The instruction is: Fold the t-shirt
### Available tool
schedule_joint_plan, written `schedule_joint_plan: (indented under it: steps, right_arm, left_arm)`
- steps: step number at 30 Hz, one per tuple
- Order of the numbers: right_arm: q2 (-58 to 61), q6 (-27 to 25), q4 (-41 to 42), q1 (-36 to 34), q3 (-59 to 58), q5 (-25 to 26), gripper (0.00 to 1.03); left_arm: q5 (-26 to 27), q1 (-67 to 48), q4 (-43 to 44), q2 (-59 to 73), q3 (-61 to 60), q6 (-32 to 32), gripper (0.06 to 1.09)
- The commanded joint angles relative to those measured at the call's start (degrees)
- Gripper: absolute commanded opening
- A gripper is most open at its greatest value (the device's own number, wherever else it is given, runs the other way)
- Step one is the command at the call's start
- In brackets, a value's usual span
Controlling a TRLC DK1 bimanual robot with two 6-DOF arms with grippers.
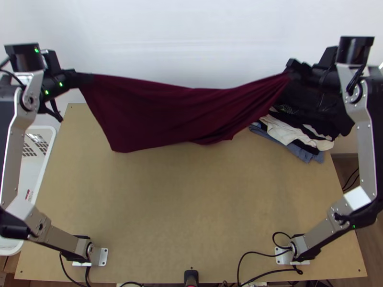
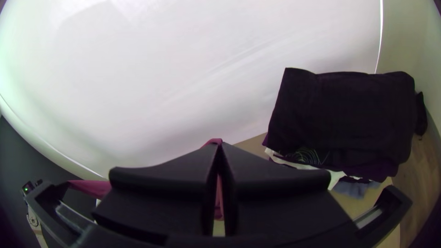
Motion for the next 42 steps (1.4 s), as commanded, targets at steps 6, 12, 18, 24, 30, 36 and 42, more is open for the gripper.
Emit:
schedule_joint_plan:
  steps: [6,12,18,24,30,36,42]
  right_arm:
    - [-4.01,-1.21,15.10,-3.02,-1.26,-1.25,0.03]
    - [-10.25,-5.96,31.62,-6.18,-1.52,-1.16,0.03]
    - [-18.34,-9.65,39.53,-7.68,-3.28,-0.90,0.03]
    - [-27.57,-9.65,41.11,-10.22,-5.56,-0.90,0.03]
    - [-40.22,-9.56,41.20,-11.28,-11.28,0.07,0.03]
    - [-48.75,-9.65,41.02,-11.19,-15.49,3.06,0.03]
    - [-53.76,-9.65,40.32,-11.02,-23.14,3.23,0.03]
  left_arm:
    - [-2.60,0.97,3.73,-0.46,6.61,-5.86,0.09]
    - [-7.17,0.97,10.85,-5.12,6.52,-5.94,0.09]
    - [-10.86,0.97,18.93,-10.39,6.52,-3.48,0.09]
    - [-11.56,0.97,23.59,-16.98,6.08,-3.13,0.09]
    - [-11.65,1.06,28.78,-25.16,5.56,-3.13,0.09]
    - [-11.48,0.80,29.22,-32.01,3.10,-3.04,0.09]
    - [-9.89,0.36,26.32,-40.19,-8.15,-3.48,0.09]
